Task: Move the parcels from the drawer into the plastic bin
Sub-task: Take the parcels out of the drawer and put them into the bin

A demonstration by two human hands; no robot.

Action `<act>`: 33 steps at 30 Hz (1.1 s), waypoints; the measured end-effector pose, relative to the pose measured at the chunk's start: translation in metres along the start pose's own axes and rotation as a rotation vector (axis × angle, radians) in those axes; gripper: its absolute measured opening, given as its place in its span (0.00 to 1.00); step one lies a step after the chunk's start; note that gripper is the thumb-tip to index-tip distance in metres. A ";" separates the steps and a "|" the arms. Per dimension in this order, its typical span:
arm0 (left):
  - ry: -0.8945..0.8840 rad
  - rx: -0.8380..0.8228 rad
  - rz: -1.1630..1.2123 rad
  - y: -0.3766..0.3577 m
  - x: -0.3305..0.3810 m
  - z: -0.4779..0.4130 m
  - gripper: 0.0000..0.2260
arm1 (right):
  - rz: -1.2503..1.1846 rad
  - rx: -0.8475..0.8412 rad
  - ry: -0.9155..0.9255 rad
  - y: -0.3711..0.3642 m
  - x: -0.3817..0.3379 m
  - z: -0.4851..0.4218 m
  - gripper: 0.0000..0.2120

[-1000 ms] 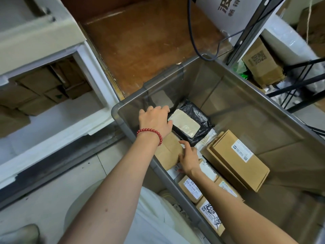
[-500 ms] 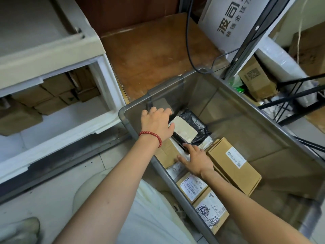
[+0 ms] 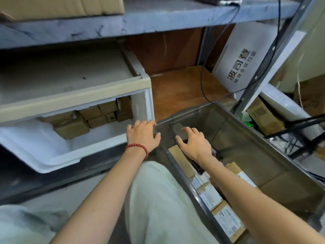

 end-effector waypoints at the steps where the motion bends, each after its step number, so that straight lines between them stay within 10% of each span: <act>1: 0.018 0.015 -0.004 0.008 -0.013 0.005 0.17 | -0.010 0.003 0.031 0.002 -0.015 -0.002 0.23; 14: 0.457 0.066 0.064 0.064 -0.198 0.060 0.21 | -0.167 -0.072 0.310 -0.029 -0.210 -0.013 0.23; 33: 0.376 0.003 0.004 -0.017 -0.286 0.041 0.29 | 0.067 -0.176 0.381 -0.131 -0.232 -0.065 0.26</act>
Point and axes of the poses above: each hand's wrist, its own z-axis away from the middle knuckle, its own y-axis out of the back of the hand, x = y × z, the point moved 10 cm from there along -z, towards the middle knuckle, and after that the axes turned 8 degrees about y, right-handed, at the moved point
